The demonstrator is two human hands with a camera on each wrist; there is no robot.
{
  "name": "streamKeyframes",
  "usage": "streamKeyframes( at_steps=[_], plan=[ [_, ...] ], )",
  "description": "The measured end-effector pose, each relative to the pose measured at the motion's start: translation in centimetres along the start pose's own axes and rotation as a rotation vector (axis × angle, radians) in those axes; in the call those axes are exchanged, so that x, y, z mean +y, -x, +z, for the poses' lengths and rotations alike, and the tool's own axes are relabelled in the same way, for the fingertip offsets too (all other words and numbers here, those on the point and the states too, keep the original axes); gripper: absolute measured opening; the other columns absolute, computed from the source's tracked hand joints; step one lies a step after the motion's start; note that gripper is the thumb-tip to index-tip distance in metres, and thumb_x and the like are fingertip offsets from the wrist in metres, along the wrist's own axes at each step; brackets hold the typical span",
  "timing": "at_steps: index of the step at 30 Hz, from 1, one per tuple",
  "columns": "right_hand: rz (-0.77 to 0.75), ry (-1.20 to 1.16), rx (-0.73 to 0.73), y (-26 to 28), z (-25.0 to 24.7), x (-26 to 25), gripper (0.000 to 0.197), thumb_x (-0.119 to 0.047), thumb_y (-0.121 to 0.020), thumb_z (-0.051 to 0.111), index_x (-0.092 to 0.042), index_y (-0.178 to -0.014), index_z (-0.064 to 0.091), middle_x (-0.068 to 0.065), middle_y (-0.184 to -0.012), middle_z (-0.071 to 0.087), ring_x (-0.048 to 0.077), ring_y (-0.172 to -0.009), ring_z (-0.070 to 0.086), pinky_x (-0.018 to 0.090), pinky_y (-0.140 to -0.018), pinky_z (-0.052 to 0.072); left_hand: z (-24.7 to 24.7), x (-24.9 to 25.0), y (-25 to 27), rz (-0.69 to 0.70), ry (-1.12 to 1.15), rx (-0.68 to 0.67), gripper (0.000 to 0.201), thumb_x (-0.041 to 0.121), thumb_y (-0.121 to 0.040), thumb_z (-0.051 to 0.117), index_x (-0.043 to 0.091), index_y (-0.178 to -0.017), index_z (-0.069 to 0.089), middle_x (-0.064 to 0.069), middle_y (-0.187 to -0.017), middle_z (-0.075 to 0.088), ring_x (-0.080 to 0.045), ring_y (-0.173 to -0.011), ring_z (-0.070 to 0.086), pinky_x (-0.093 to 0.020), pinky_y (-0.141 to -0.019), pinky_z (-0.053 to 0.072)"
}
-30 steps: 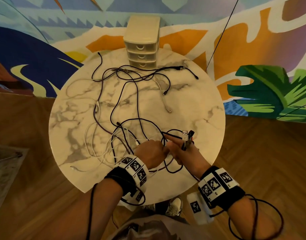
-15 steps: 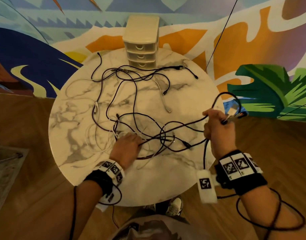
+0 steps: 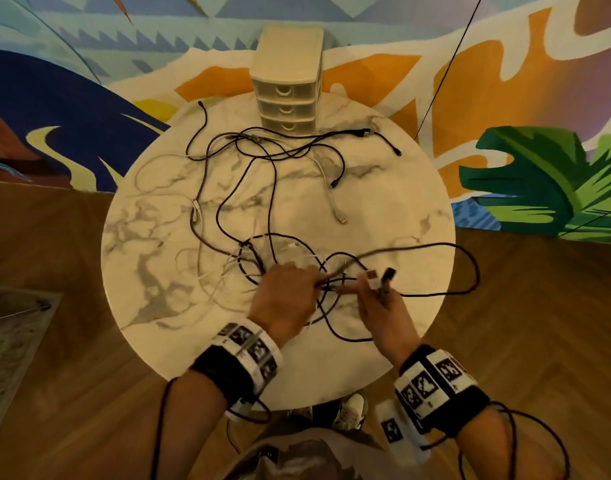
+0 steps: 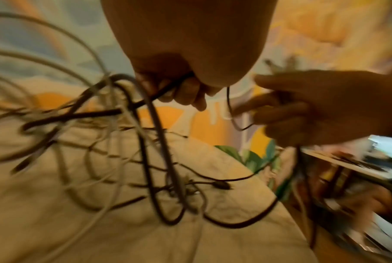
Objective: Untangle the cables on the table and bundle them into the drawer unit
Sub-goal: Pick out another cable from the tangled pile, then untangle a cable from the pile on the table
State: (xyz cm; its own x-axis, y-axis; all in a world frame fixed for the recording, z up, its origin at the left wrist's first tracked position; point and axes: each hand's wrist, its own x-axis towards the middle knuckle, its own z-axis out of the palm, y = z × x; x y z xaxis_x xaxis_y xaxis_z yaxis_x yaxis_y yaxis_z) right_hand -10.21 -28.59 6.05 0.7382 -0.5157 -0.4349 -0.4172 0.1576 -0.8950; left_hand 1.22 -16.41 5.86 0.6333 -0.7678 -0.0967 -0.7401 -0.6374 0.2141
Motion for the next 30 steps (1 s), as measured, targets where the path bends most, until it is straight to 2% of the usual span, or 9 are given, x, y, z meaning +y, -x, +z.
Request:
streamKeyframes(
  at_steps=[3, 7, 9, 13, 18, 21, 23, 27, 30],
  plan=[
    [0.001, 0.111, -0.097, -0.7, 1.2, -1.1, 0.051, -0.039, -0.097, 0.044, -0.017, -0.052, 0.042, -0.009, -0.037, 0.033, 0.007, -0.036, 0.026, 0.024, -0.046, 0.022, -0.5, 3.3, 0.7, 0.193, -0.088, -0.001, 0.028, 0.030, -0.093, 0.036, 0.017, -0.096, 0.061, -0.004, -0.074, 0.065, -0.026, -0.072, 0.059, -0.034, -0.066, 0.037],
    [-0.040, 0.113, -0.028, -1.1, 0.2, -1.9, 0.051, -0.039, -0.099, 0.039, -0.013, -0.064, 0.067, -0.003, -0.040, 0.043, 0.005, -0.037, 0.038, 0.020, -0.048, 0.033, 1.6, 0.9, 1.2, 0.054, 0.039, -0.055, 0.031, 0.032, -0.094, 0.034, 0.016, -0.098, 0.060, -0.004, -0.086, 0.065, -0.024, -0.087, 0.055, -0.034, -0.074, 0.036],
    [-0.071, 0.014, 0.044, -1.3, -0.7, -2.9, 0.054, -0.037, -0.100, 0.036, -0.008, -0.071, 0.071, 0.001, -0.041, 0.043, 0.007, -0.036, 0.036, 0.018, -0.043, 0.031, 2.5, -1.5, 1.6, 0.083, 0.032, 0.020, 0.025, 0.029, -0.091, 0.039, 0.016, -0.086, 0.060, -0.002, -0.084, 0.063, -0.024, -0.087, 0.056, -0.033, -0.078, 0.040],
    [-0.171, -0.329, 0.174, -1.9, -2.7, -6.4, 0.058, -0.034, -0.102, 0.035, -0.016, -0.053, 0.060, 0.001, -0.041, 0.042, 0.011, -0.035, 0.032, 0.019, -0.039, 0.023, 3.0, -5.7, 1.2, 0.113, -0.029, 0.230, 0.011, 0.018, -0.085, 0.050, 0.012, -0.084, 0.060, -0.005, -0.081, 0.060, -0.026, -0.079, 0.053, -0.033, -0.075, 0.037],
    [-0.161, -0.613, 0.184, -2.3, -2.6, -7.6, 0.057, -0.041, -0.101, 0.033, -0.013, -0.062, 0.064, 0.000, -0.040, 0.033, 0.012, -0.036, 0.021, 0.020, -0.041, 0.014, 3.9, -8.7, 1.0, 0.027, -0.098, 0.117, 0.031, 0.026, -0.090, 0.038, 0.010, -0.088, 0.064, -0.008, -0.092, 0.062, -0.030, -0.085, 0.057, -0.037, -0.075, 0.047],
    [-0.098, -0.580, 0.052, -1.8, -1.5, -5.5, 0.058, -0.049, -0.098, 0.029, -0.008, -0.100, 0.069, -0.001, -0.044, 0.034, 0.010, -0.038, 0.019, 0.024, -0.042, 0.011, 2.7, -7.9, 0.5, 0.004, -0.010, 0.137, 0.036, 0.031, -0.093, 0.033, 0.011, -0.084, 0.062, -0.005, -0.088, 0.061, -0.028, -0.084, 0.055, -0.038, -0.075, 0.046],
    [-0.059, -0.502, -0.018, -1.2, -0.2, -4.1, 0.057, -0.049, -0.097, 0.029, -0.009, -0.110, 0.067, 0.001, -0.047, 0.038, 0.009, -0.038, 0.024, 0.021, -0.039, 0.016, 1.6, -6.6, 0.4, 0.027, 0.002, 0.220, 0.029, 0.029, -0.092, 0.038, 0.012, -0.082, 0.060, -0.005, -0.085, 0.059, -0.027, -0.083, 0.053, -0.039, -0.075, 0.045],
    [-0.025, -0.156, -0.134, -0.3, 3.0, -2.9, 0.041, -0.036, -0.100, 0.037, -0.012, -0.098, 0.071, 0.004, -0.052, 0.047, 0.008, -0.041, 0.033, 0.018, -0.039, 0.025, 1.7, -3.4, 1.9, 0.142, -0.009, 0.256, 0.016, 0.026, -0.089, 0.045, 0.017, -0.084, 0.056, -0.001, -0.081, 0.056, -0.023, -0.077, 0.050, -0.036, -0.073, 0.039],
    [-0.038, -0.054, -0.133, -0.2, 3.8, -2.9, 0.049, -0.033, -0.101, 0.036, -0.004, -0.080, 0.070, 0.009, -0.051, 0.051, 0.003, -0.035, 0.034, 0.013, -0.040, 0.027, 3.2, -3.2, 3.2, 0.135, 0.021, 0.225, 0.016, 0.027, -0.088, 0.044, 0.017, -0.086, 0.058, 0.000, -0.082, 0.055, -0.021, -0.076, 0.049, -0.034, -0.074, 0.041]
  ],
)
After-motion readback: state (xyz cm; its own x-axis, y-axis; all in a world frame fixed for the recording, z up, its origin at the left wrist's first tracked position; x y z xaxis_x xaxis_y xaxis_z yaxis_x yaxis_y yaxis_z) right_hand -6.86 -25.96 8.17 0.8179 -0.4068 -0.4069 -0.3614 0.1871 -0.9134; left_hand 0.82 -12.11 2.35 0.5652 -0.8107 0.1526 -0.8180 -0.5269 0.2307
